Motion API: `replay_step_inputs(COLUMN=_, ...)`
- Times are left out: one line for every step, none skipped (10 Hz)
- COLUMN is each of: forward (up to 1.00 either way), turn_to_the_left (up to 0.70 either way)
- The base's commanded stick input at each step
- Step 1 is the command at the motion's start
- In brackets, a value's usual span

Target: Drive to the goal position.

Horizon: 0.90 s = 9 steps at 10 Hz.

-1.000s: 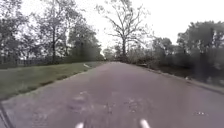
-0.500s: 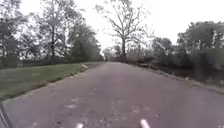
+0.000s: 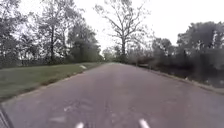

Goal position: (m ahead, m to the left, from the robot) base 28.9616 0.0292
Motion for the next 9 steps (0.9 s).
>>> replay_step_inputs(forward=0.70, turn_to_the_left=0.00)
replay_step_inputs(forward=0.70, turn_to_the_left=0.00)
replay_step_inputs(forward=0.70, turn_to_the_left=0.00)
replay_step_inputs(forward=0.70, turn_to_the_left=0.00)
replay_step_inputs(forward=0.70, turn_to_the_left=0.00)
replay_step_inputs(forward=0.70, turn_to_the_left=0.00)
replay_step_inputs(forward=0.70, turn_to_the_left=0.00)
replay_step_inputs(forward=0.70, turn_to_the_left=0.00)
replay_step_inputs(forward=0.70, turn_to_the_left=0.00)
